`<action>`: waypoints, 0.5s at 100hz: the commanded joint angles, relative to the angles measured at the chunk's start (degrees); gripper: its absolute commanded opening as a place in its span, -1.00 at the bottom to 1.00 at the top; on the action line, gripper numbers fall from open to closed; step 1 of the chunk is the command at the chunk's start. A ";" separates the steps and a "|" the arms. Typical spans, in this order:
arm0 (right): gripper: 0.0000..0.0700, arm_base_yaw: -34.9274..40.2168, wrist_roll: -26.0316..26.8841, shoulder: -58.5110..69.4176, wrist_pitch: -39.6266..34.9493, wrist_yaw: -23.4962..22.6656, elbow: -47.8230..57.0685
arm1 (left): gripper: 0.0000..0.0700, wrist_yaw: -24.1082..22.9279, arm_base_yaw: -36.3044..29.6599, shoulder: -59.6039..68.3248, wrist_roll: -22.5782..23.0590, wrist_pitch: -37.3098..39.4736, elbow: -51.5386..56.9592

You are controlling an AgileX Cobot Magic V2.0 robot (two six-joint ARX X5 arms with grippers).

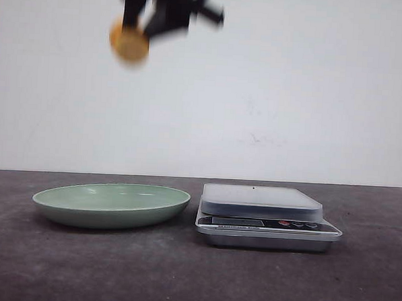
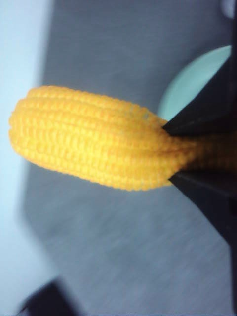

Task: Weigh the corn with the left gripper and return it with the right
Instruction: 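Close the right gripper on the corn and lift it off the scale, then carry the corn with the right gripper and lower it onto the plate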

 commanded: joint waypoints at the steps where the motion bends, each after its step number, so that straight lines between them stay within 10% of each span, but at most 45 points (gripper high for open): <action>1: -1.00 0.33 2.19 2.86 -1.03 0.74 0.94 | 0.00 -0.13 -0.22 0.00 0.31 0.55 0.66; 50: -1.00 0.76 4.72 14.93 -3.54 -1.77 0.94 | 0.00 -0.13 -0.22 0.00 0.33 -1.20 0.66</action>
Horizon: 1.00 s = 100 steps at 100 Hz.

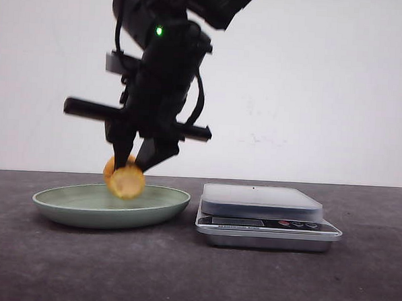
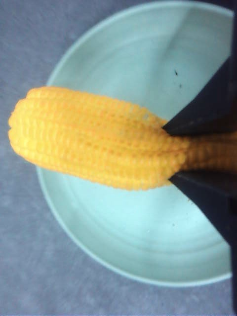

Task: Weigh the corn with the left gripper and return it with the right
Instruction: 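Carry the corn with the right gripper and lower it onto the plate, then open the right gripper and raise it away from the plate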

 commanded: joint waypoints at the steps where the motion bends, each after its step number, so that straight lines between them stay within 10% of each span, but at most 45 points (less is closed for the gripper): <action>1: -1.00 0.72 0.96 1.57 0.96 0.11 0.96 | 0.00 -0.13 -0.22 0.00 0.33 0.52 0.66; 11: -0.89 0.72 1.42 2.45 1.55 -0.02 0.98 | 0.00 -0.15 -0.22 0.00 0.33 0.35 0.66; 29: 0.24 0.68 1.05 2.54 2.47 -0.17 0.96 | 0.00 -0.13 -0.22 0.00 0.31 0.15 0.66; 68: 0.29 -0.31 -0.20 -0.55 4.11 0.22 0.98 | 0.00 -0.13 -0.22 0.00 0.33 -1.05 0.66; 100: 0.29 -1.95 -11.74 -22.77 -4.74 3.23 0.98 | 0.00 0.11 -0.22 0.00 0.31 -0.59 0.66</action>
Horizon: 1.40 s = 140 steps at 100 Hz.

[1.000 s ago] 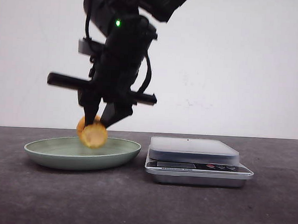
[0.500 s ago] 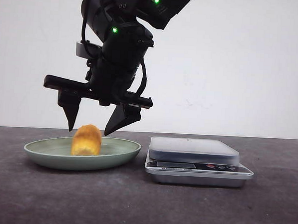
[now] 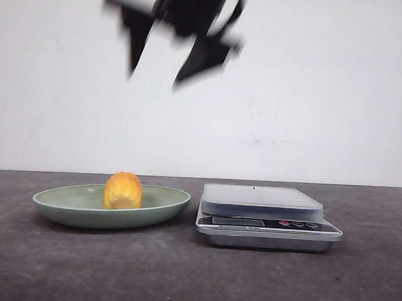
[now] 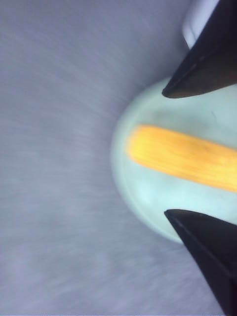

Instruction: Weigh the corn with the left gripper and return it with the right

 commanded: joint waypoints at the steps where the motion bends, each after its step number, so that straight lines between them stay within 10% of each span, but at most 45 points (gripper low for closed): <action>1: 0.29 0.76 -5.62 -5.64 -2.32 1.66 1.25 | 0.00 0.07 -0.22 0.00 0.31 0.63 0.66; 56: 0.29 9.86 -14.32 -47.06 -30.75 23.98 1.22 | 0.00 0.04 -0.22 0.04 1.03 6.12 0.68; 102: 0.24 11.26 -8.37 -63.93 -48.09 25.03 1.22 | 0.00 1.36 -0.22 0.59 1.84 13.31 0.63; 112: -0.32 11.26 -8.39 -64.67 -48.11 25.03 1.22 | -0.10 1.36 -0.22 0.59 1.88 13.99 0.63; 118: -1.00 11.26 -8.41 -64.76 -48.13 25.05 1.22 | -0.76 1.36 -0.22 0.59 2.34 14.03 0.63; 120: -1.00 11.26 -8.44 -64.76 -48.13 25.07 1.22 | -1.00 1.36 -0.22 0.59 2.67 14.03 0.63; 140: -0.98 11.26 -7.67 -64.74 -47.28 24.76 1.20 | -0.97 1.31 -0.22 1.14 3.54 14.86 0.59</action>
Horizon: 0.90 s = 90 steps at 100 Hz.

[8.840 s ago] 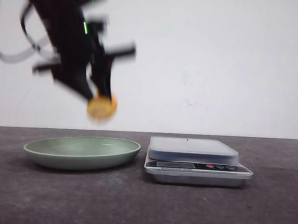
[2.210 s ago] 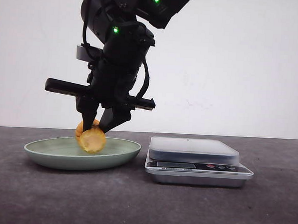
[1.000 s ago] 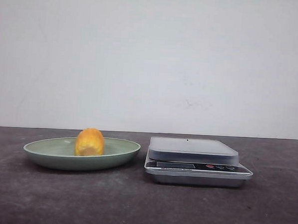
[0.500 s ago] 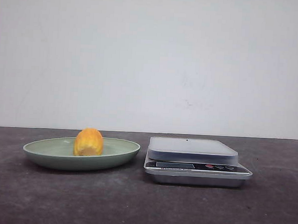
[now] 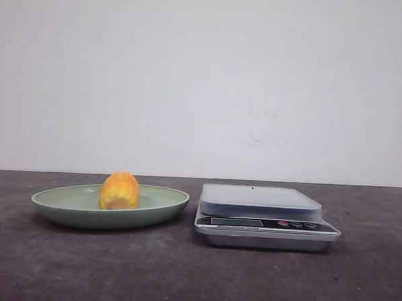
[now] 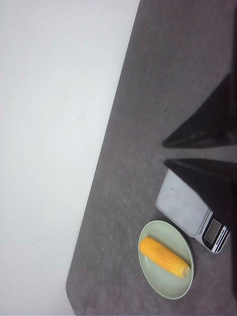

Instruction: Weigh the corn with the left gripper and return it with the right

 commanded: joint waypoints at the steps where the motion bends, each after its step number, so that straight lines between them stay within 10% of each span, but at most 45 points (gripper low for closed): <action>1: -0.98 0.66 1.49 0.35 0.79 -0.15 0.94 | -0.97 0.04 -0.22 0.87 1.20 1.01 0.59; 77: -0.97 0.66 1.84 0.33 0.39 0.33 0.96 | -0.95 0.07 1.14 0.85 1.07 1.70 0.55; 90: -0.98 0.66 1.84 0.33 0.39 0.33 0.96 | -0.95 -2.25 7.76 0.22 8.68 6.86 -3.61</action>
